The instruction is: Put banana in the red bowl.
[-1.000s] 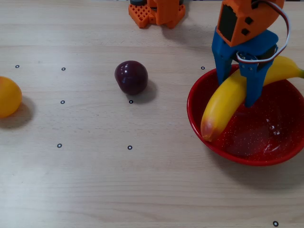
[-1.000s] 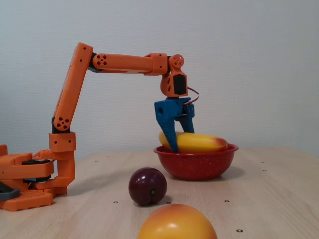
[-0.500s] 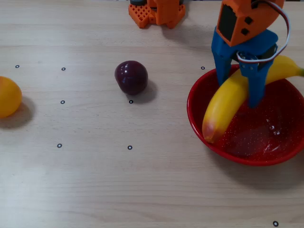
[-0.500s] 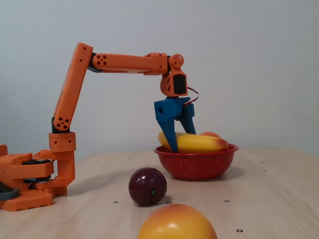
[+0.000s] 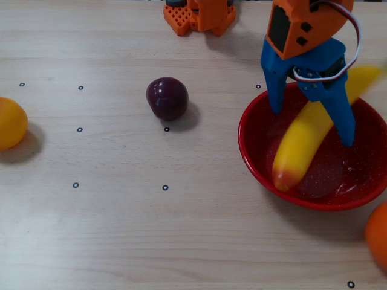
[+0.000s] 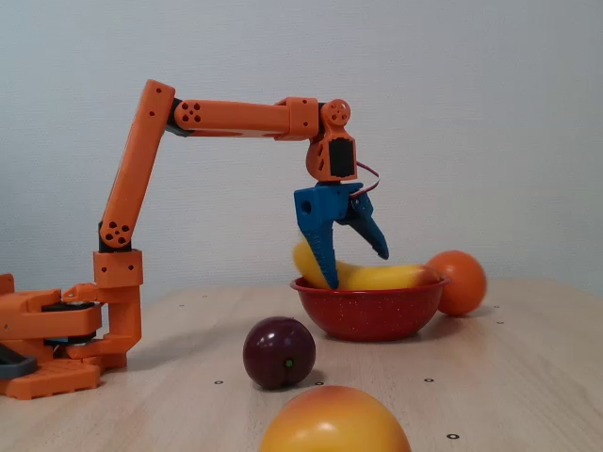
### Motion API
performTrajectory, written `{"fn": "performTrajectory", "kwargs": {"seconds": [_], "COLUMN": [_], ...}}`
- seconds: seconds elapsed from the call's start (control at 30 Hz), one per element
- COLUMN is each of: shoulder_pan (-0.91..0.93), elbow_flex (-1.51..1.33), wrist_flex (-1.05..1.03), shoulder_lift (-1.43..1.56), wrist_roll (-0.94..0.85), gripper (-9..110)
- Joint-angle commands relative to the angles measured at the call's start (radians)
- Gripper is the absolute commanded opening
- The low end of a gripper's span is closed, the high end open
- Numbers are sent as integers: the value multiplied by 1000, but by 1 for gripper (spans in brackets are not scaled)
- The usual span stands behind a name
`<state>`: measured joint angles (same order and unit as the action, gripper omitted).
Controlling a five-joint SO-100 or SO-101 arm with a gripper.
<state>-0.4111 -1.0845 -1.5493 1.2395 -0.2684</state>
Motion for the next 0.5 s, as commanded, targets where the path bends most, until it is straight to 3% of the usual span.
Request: {"fn": "performTrajectory", "kwargs": {"seconds": [0.0, 0.1, 0.17, 0.27, 0.33, 0.47], "shoulder_pan": [25, 29, 32, 38, 44, 66], "elbow_flex": [138, 187, 225, 276, 296, 325], "wrist_flex": [20, 20, 23, 15, 11, -26], "shoulder_lift": [67, 75, 81, 95, 106, 124], "wrist_roll": [-25, -25, -25, -25, -25, -20], "gripper": [46, 45, 38, 21, 1, 0]}}
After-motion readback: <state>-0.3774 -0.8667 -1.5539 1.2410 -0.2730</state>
